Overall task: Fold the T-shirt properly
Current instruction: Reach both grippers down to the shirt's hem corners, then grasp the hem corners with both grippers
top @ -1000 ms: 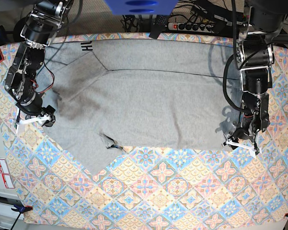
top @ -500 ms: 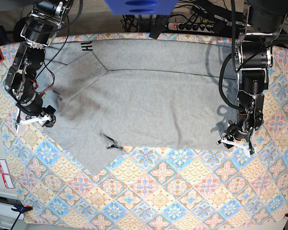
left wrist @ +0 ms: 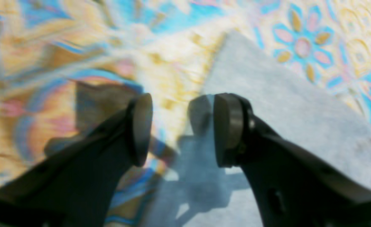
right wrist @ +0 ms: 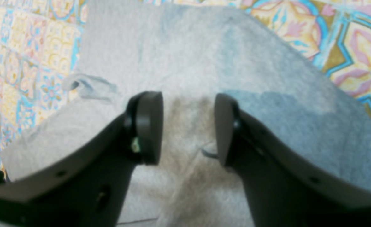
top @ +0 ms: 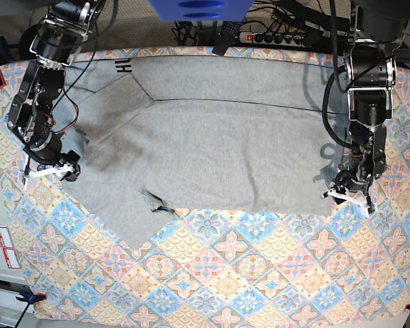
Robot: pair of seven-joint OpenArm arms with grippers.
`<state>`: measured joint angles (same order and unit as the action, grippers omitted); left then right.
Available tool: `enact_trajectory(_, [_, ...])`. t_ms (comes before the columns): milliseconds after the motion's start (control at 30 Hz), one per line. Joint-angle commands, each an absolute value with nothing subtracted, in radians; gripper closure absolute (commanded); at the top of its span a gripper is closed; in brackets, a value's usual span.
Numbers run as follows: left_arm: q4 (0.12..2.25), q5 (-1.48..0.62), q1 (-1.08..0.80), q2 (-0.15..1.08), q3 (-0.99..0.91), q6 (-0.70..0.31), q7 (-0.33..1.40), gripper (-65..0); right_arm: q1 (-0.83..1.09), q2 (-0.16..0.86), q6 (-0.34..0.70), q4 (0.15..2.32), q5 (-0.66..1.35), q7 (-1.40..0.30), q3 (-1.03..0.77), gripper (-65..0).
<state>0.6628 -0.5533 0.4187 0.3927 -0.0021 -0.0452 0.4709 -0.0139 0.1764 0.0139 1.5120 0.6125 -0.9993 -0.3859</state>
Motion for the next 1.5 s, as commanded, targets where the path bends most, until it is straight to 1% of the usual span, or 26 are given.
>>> enact_trajectory(0, [0.674, -0.558, 0.444, 0.400, -0.004, -0.051, 0.455, -32.3, -0.031, 0.189, 0.019, 1.531, 0.625, -0.984, -0.387, -26.7])
enact_trajectory(167, [0.674, -0.556, 0.427, 0.387, 0.002, -0.051, 0.452, -32.3, -0.031, 0.189, 0.019, 1.532, 0.627, -0.984, -0.389, -26.7])
enact_trajectory(367, [0.674, -0.555, 0.418, 0.323, 0.005, -0.051, 0.456, -31.9, -0.028, 0.189, 0.019, 1.535, 0.627, -0.984, -0.389, -26.7])
enact_trajectory(600, [0.679, -0.561, 0.401, 0.282, 0.004, -0.061, 0.484, -31.3, -0.027, 0.189, 0.019, 1.537, 0.627, -0.984, -0.390, -26.7])
enact_trajectory(667, [0.680, -0.562, 0.401, 0.282, 0.004, -0.062, 0.499, -26.3, -0.027, 0.189, 0.019, 1.537, 0.627, -0.984, -0.390, -26.7])
enact_trajectory(700, [0.680, -0.562, 0.401, 0.282, 0.002, -0.062, 0.501, -21.7, -0.027, 0.189, 0.019, 1.537, 0.627, -0.984, -0.390, -26.7])
enact_trajectory(800, [0.680, -0.564, 0.401, 0.286, -0.002, -0.062, 0.499, -2.1, -0.028, 0.189, 0.019, 1.534, 0.627, -0.984, -0.390, -26.5])
enact_trajectory(833, [0.680, -0.564, 0.403, 0.288, -0.002, -0.061, 0.499, 0.0, -0.030, 0.189, 0.019, 1.529, 0.627, -0.984, -0.390, -26.5])
enact_trajectory(1000, [0.682, -0.564, 0.395, 0.306, -0.002, -0.061, 0.504, 0.0, -0.033, 0.191, 0.019, 1.506, 0.625, -0.987, -0.380, -26.5])
enact_trajectory(1133, [0.779, -0.564, 0.348, 0.312, -0.002, -0.061, 0.506, 0.0, -0.099, 0.205, 0.019, 1.435, 0.625, -0.990, -0.341, -26.5])
enact_trajectory(1300, [0.961, -0.564, 0.251, 0.331, -0.002, -0.061, 0.530, 0.0, -0.148, 0.294, 0.019, 1.310, 0.625, -0.987, -0.255, -26.8])
enact_trajectory(1367, [1.004, -0.564, 0.232, 0.331, -0.002, -0.061, 0.549, 0.0, -0.189, 0.329, 0.019, 1.260, 0.624, -0.986, -0.193, -29.0])
enact_trajectory(1467, [1.052, -0.564, 0.197, 0.332, -0.005, -0.061, 0.561, 0.0, -0.254, 0.357, 0.019, 1.213, 0.624, -0.984, -0.125, -35.0])
